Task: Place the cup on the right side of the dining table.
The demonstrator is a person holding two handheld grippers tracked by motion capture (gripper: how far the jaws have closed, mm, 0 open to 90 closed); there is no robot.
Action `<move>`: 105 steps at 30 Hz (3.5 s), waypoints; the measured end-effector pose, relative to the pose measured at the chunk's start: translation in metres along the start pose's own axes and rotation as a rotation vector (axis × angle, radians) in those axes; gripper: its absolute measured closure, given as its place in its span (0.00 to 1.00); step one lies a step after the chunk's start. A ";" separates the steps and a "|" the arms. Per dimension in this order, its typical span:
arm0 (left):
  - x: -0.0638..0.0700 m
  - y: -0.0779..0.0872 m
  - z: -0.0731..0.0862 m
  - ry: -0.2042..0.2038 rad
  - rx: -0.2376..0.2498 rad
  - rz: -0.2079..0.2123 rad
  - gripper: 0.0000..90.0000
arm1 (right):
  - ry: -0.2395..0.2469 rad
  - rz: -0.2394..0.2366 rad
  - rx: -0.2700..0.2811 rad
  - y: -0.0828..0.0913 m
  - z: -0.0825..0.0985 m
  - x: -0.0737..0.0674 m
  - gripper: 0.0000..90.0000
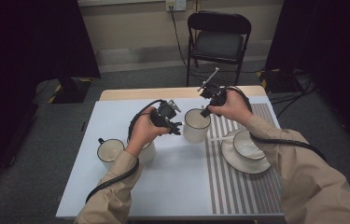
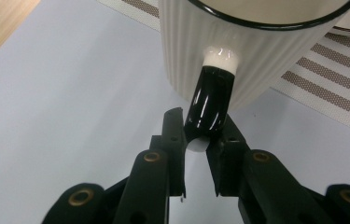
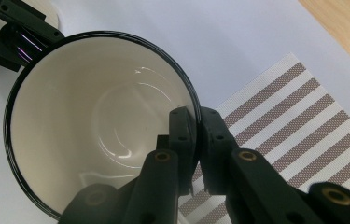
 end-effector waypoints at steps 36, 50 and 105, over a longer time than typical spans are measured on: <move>-0.014 -0.027 -0.022 0.033 -0.016 -0.012 0.87 | -0.023 0.016 -0.007 -0.005 -0.001 0.033 0.94; -0.013 -0.033 -0.031 0.028 -0.015 -0.020 0.87 | -0.017 0.022 -0.007 -0.002 0.003 0.043 0.94; -0.006 -0.076 -0.063 0.027 -0.036 -0.024 0.86 | -0.050 0.088 -0.038 -0.002 0.026 0.075 0.94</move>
Point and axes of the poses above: each handheld gripper's, and its own axes: y roughly backward along the jaws, z roughly out of its underside, x roughly to its right, the point moved 1 cm from there along -y, roughly forward along the jaws, and after that the axes turned 6 degrees about -z, right-handed, at the moved point
